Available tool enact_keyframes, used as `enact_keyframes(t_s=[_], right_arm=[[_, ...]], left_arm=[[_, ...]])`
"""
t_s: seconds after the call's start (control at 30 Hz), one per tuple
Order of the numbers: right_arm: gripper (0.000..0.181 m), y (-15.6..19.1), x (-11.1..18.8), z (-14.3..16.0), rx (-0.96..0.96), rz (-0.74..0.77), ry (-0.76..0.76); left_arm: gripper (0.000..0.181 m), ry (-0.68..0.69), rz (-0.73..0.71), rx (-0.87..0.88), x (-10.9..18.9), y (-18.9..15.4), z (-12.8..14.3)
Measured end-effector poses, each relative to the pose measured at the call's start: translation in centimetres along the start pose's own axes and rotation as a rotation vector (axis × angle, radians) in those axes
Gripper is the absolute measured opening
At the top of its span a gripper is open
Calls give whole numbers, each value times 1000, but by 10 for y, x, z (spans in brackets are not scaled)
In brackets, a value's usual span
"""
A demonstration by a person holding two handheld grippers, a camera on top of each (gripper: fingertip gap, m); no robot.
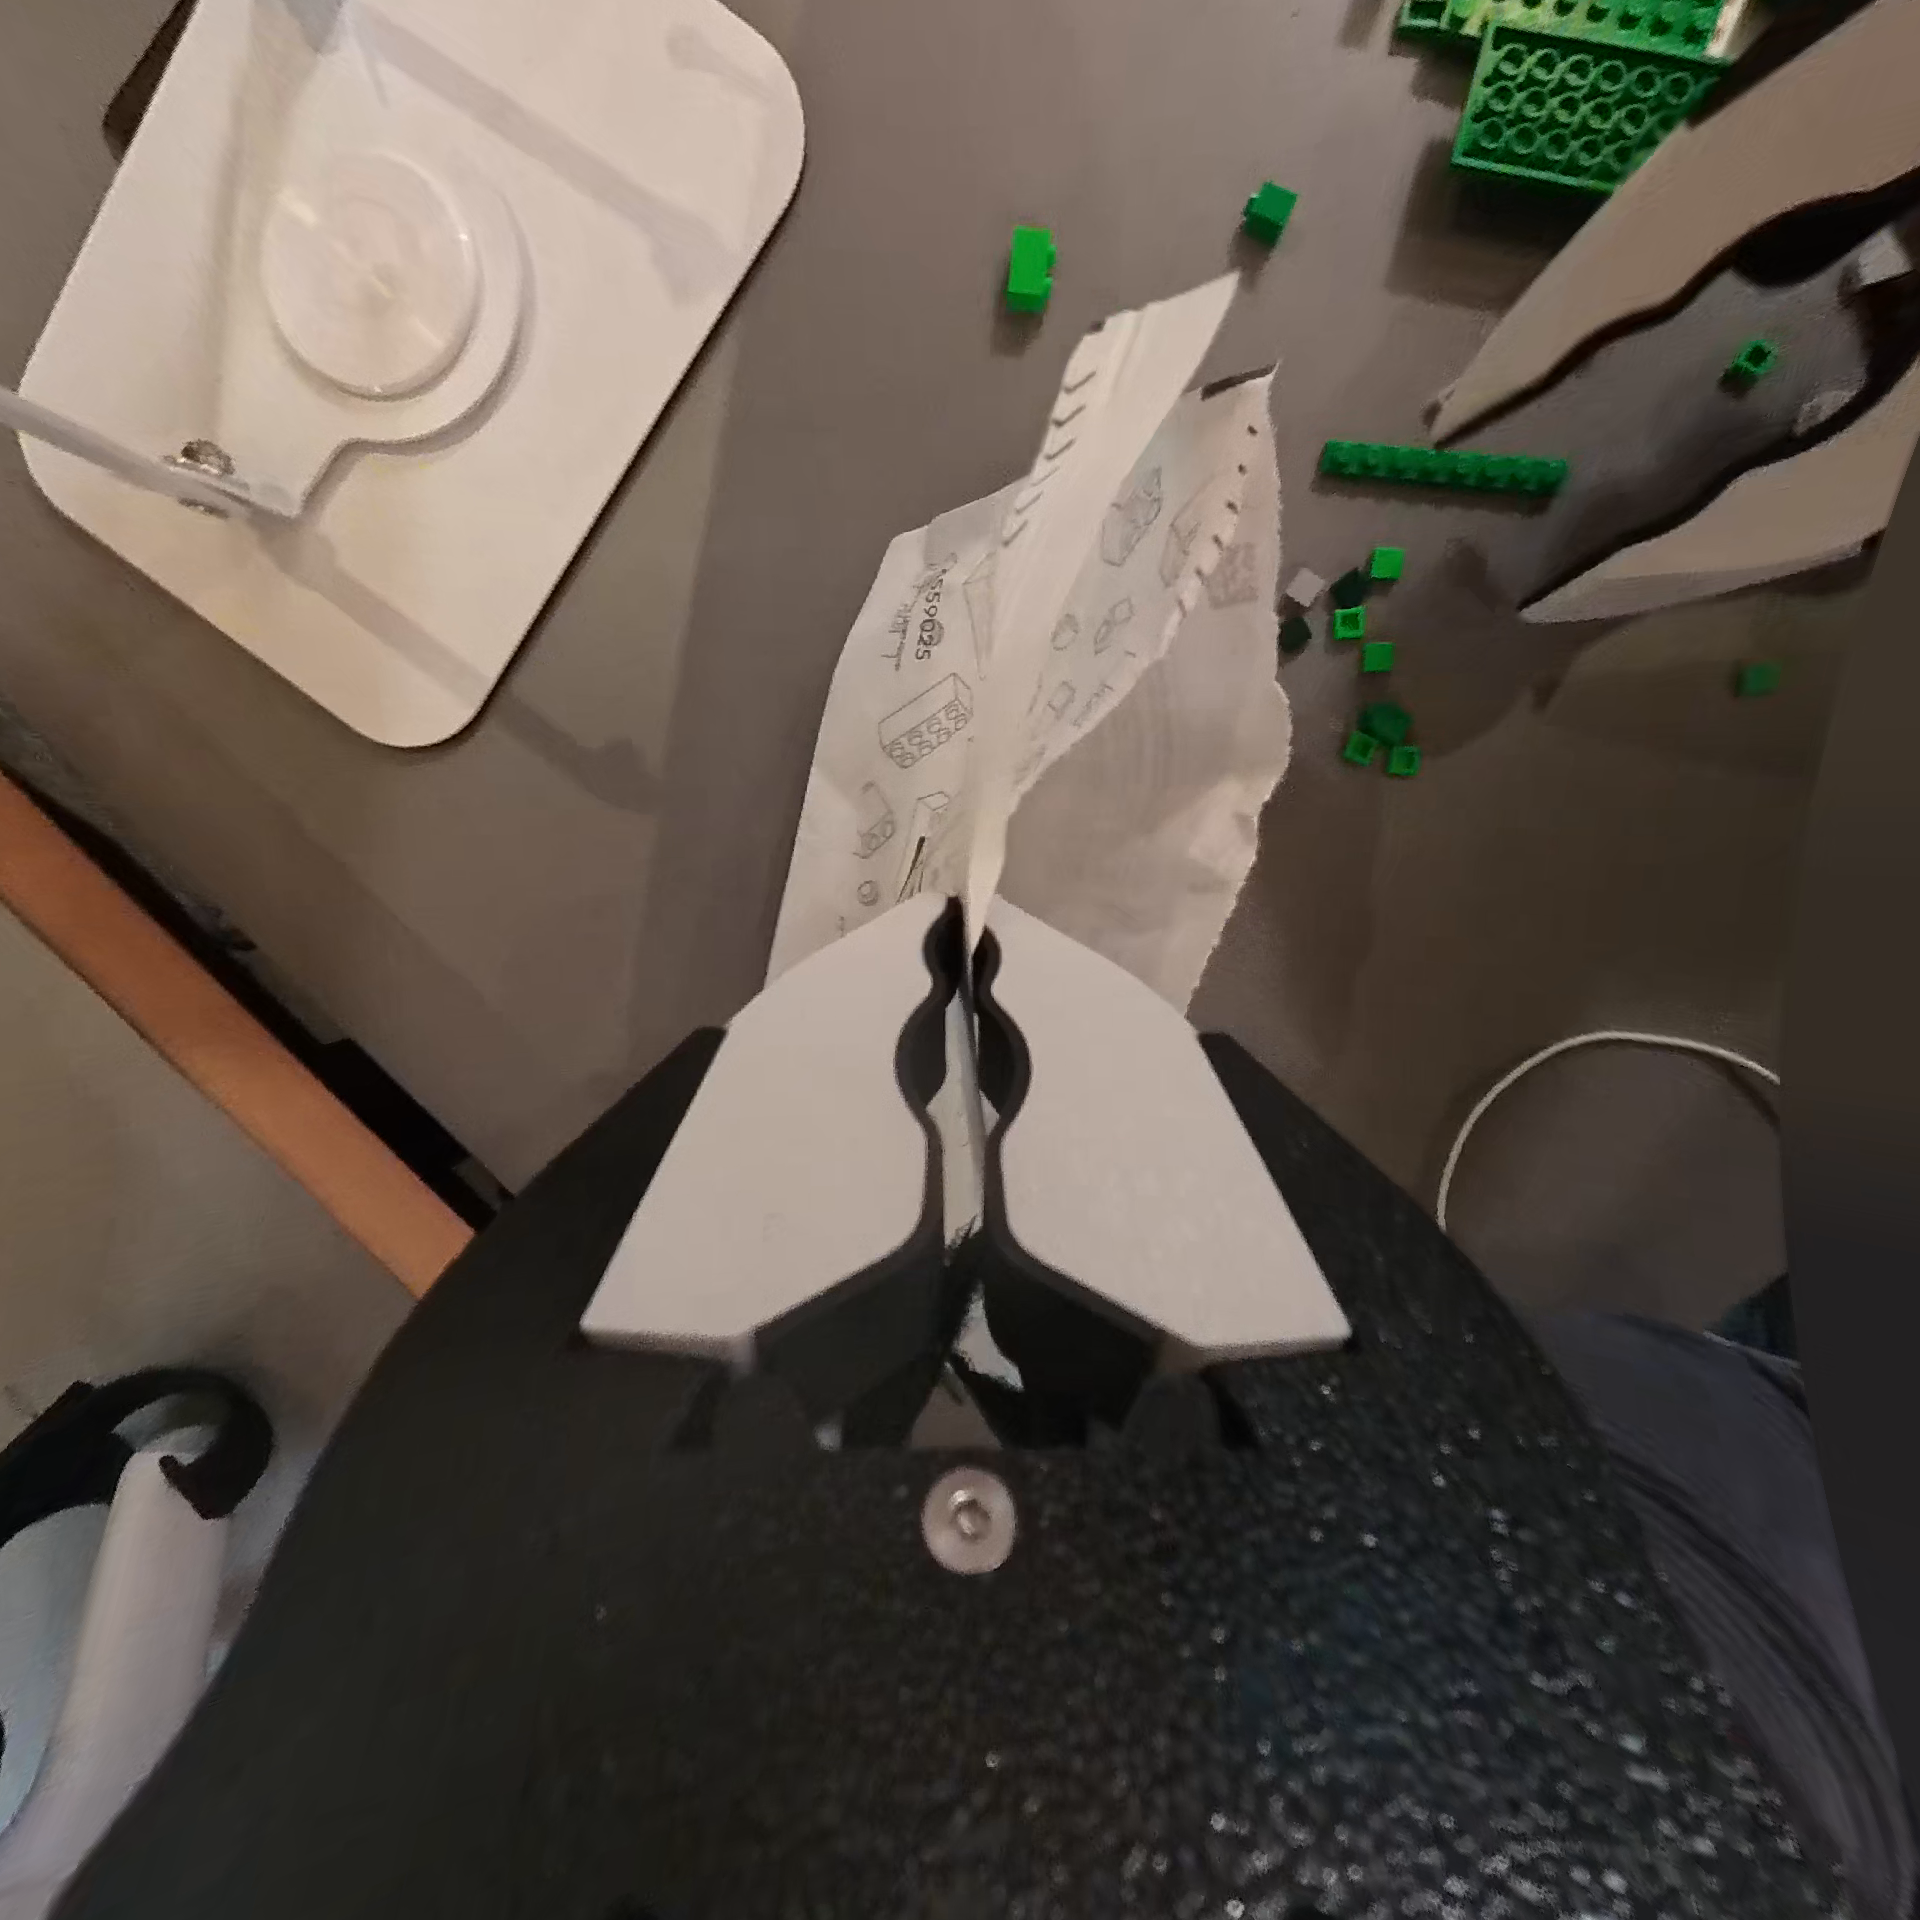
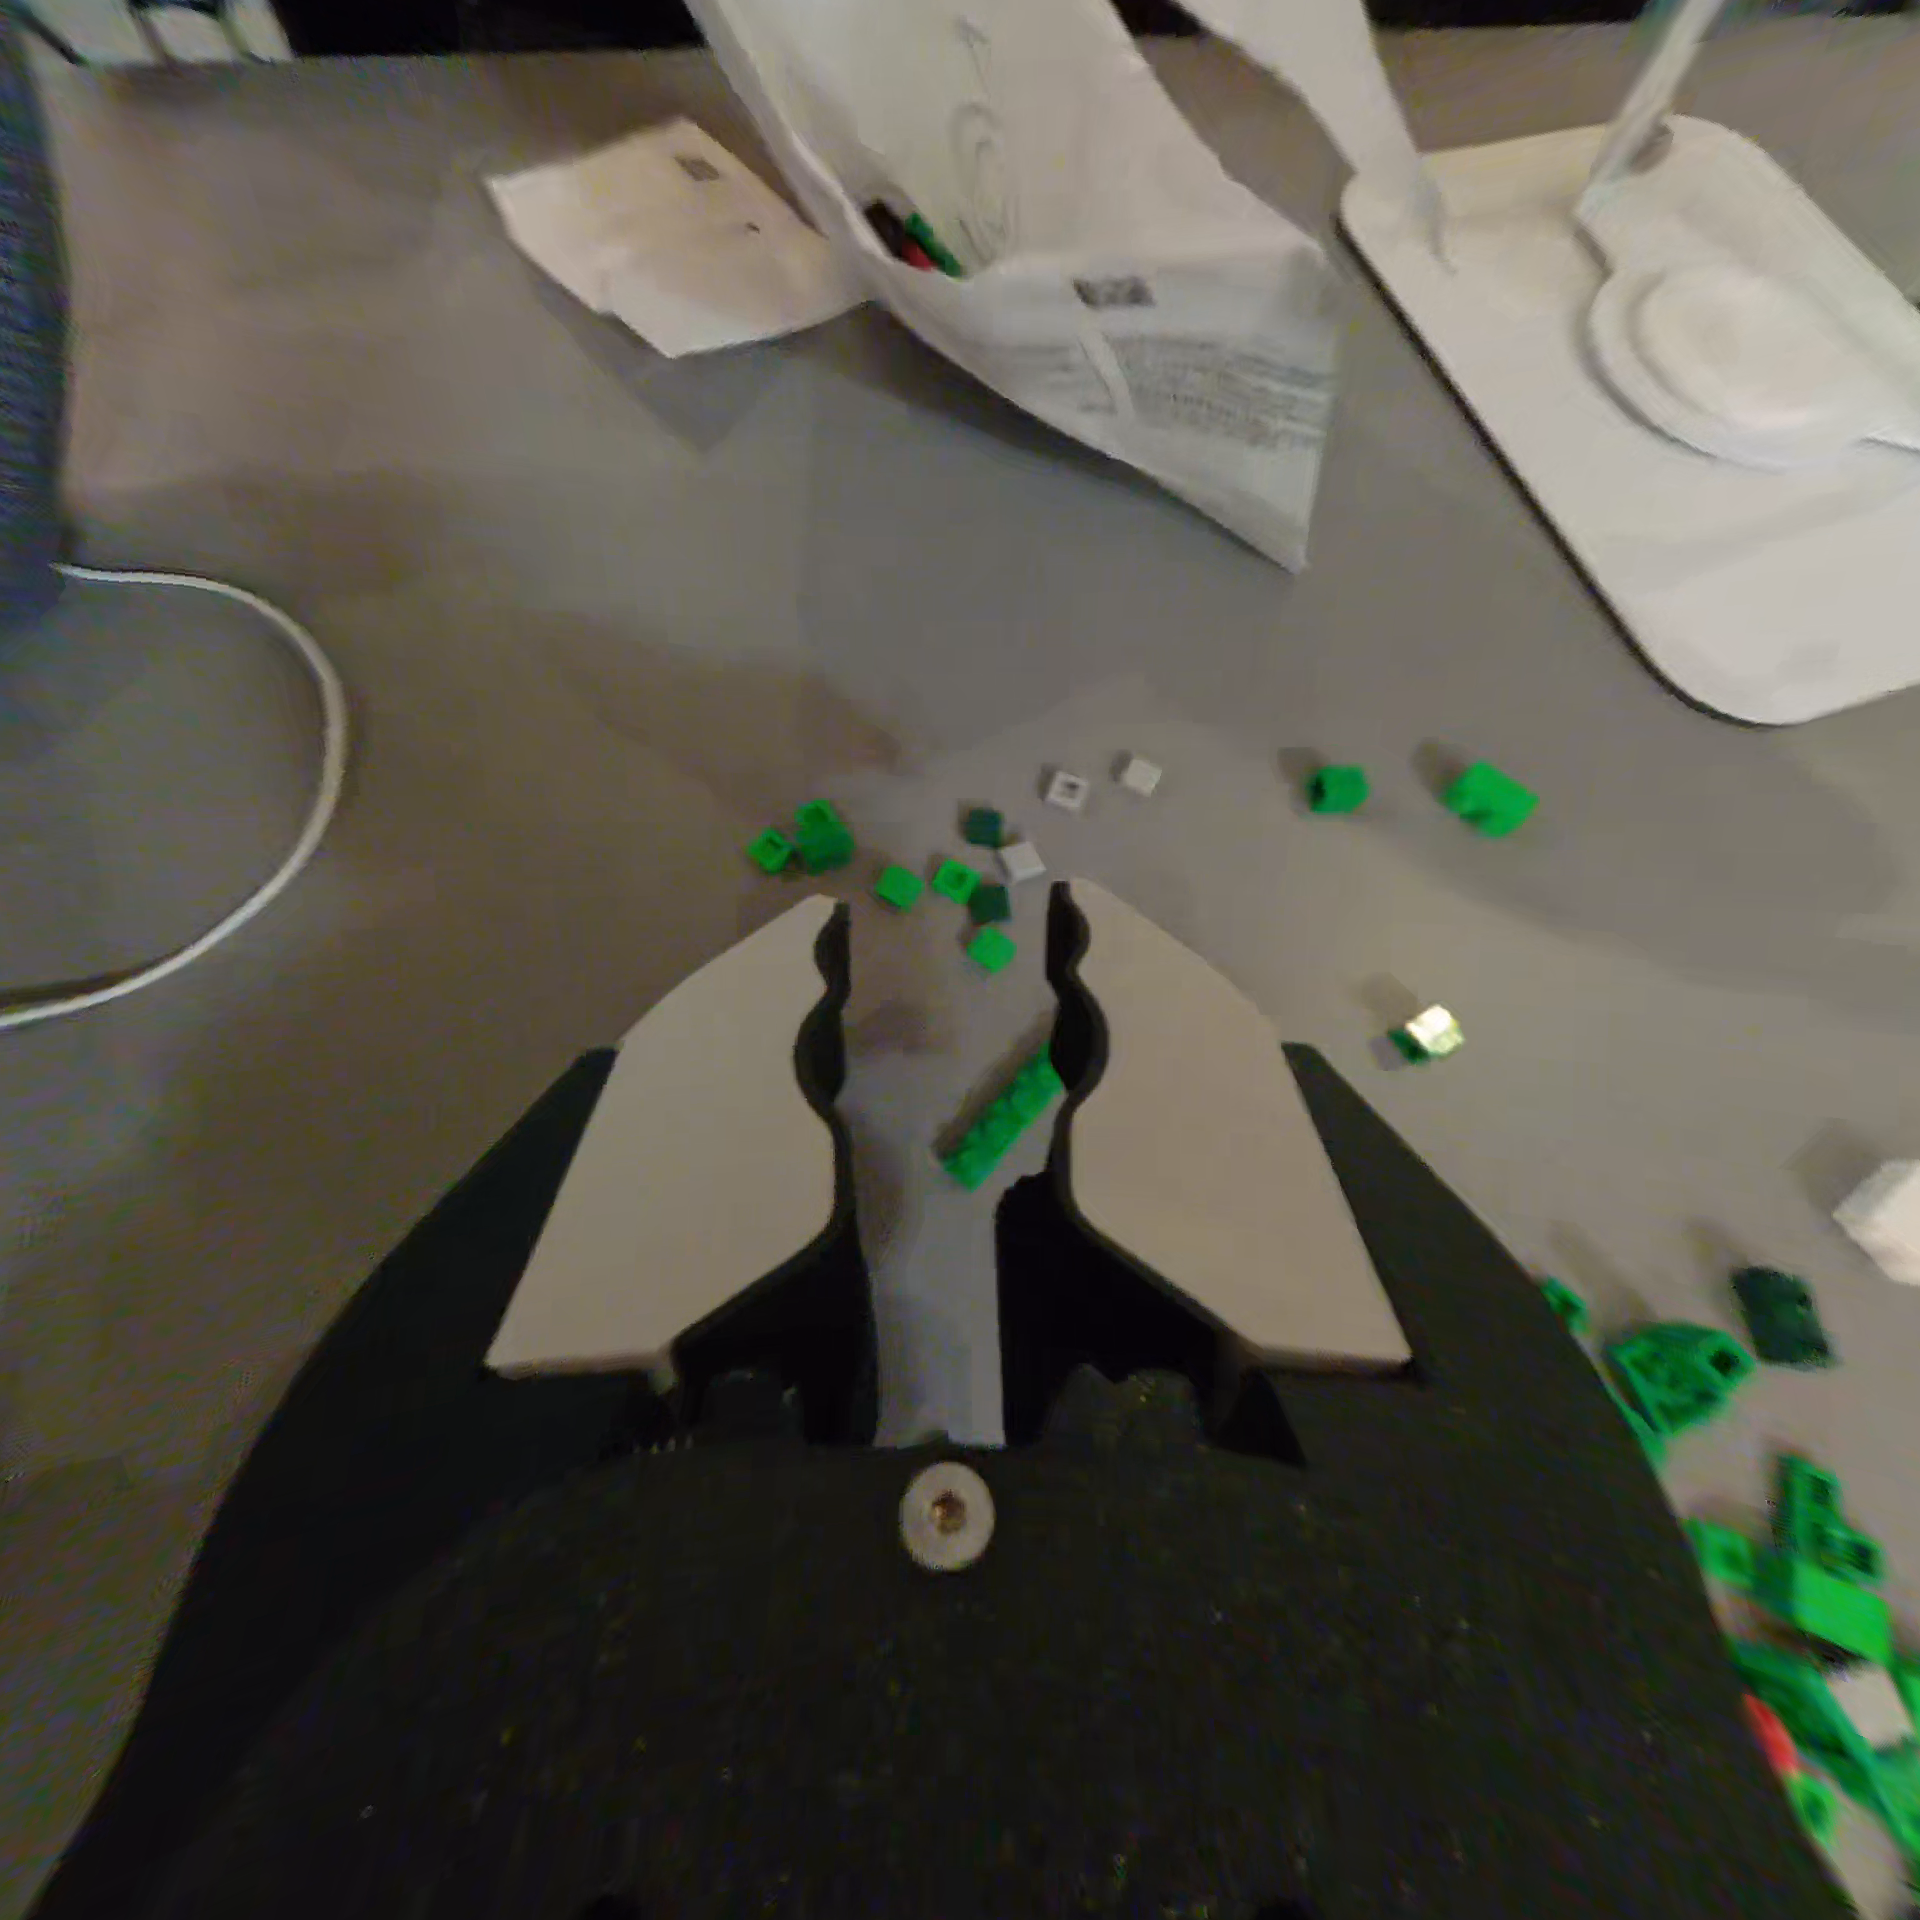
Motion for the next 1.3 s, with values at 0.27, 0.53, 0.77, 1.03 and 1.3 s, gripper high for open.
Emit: enact_keyframes(t_s=[0.27, 0.53, 0.77, 1.03, 1.3], right_arm=[[22, 17, -34, -5, 169, -140, 121], [7, 20, -30, -7, 186, -212, 160], [14, 23, -39, 0, 179, -241, 204], [21, 12, -42, 0, 167, -217, 207], [31, 7, -48, -5, 247, -348, 221]], left_arm=[[0, -12, 17, -16, -1, -1, -1], [0, -16, 29, -27, -2, -3, -3], [0, -21, 42, -26, -2, -3, -3], [0, -21, 59, -13, -2, -4, -2], [0, -20, 66, -13, -1, -5, -1]])
Point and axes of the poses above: each gripper's, where its closed fingertips meet, x back along the fingers, z out of its underside, y = z × x across the jaws, the point moved 6 cm from there along x, back along the fingers, and after that the axes turned 13 degrees about -z, right-handed, at the moved point
